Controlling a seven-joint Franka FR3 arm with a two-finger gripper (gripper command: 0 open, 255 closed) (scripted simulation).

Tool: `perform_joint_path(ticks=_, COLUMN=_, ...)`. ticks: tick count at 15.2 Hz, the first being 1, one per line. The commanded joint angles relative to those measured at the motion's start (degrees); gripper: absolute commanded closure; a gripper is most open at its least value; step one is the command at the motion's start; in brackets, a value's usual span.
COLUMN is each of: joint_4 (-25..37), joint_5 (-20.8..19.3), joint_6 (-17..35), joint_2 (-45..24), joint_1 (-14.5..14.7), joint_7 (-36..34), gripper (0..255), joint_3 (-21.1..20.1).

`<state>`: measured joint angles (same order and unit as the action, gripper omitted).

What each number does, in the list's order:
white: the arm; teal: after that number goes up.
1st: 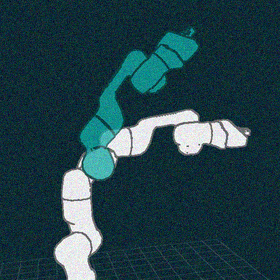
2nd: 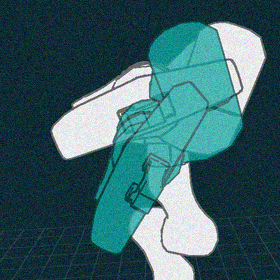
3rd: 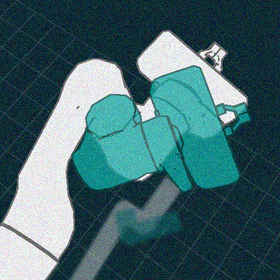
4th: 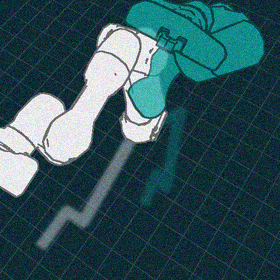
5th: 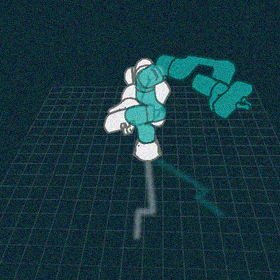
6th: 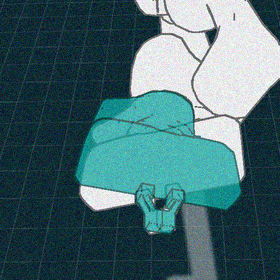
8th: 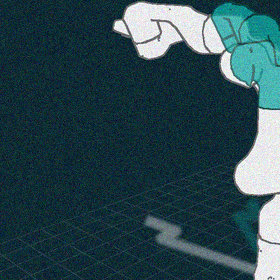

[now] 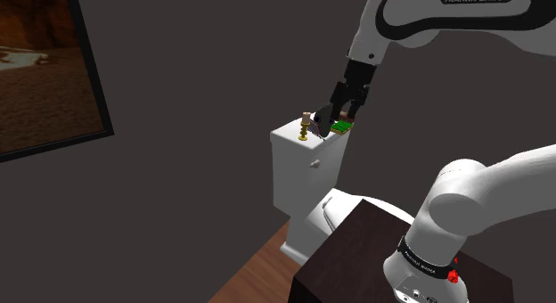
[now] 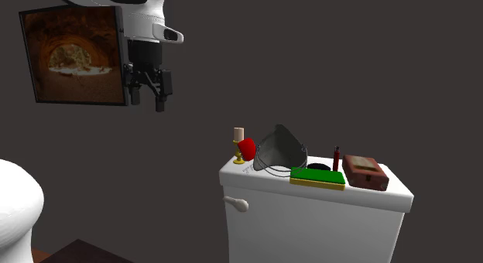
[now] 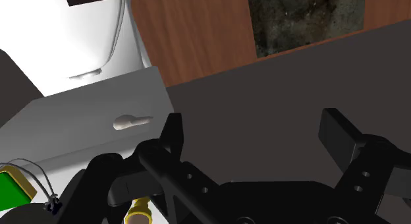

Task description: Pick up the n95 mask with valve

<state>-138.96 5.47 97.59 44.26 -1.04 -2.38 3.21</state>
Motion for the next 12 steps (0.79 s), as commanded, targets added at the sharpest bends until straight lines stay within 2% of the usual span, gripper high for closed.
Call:
perform_joint_path(ticks=1, joint_4=0.0, joint_5=0.0, joint_6=0.0, joint_2=0.0, joint_1=0.0, joint_7=0.0, gripper=0, joint_3=0.0)
perform_joint_path(ticks=7, joint_4=-1.24, joint_5=-2.75, joint_6=9.48, joint_2=-4.56, joint_1=-2.4, joint_7=6.91, gripper=0, joint_3=6.28)
perform_joint_path(ticks=12, joint_4=-0.28, joint_5=-3.42, joint_6=17.26, joint_2=-10.2, joint_1=-3.54, joint_7=12.91, gripper=0, joint_3=11.81)
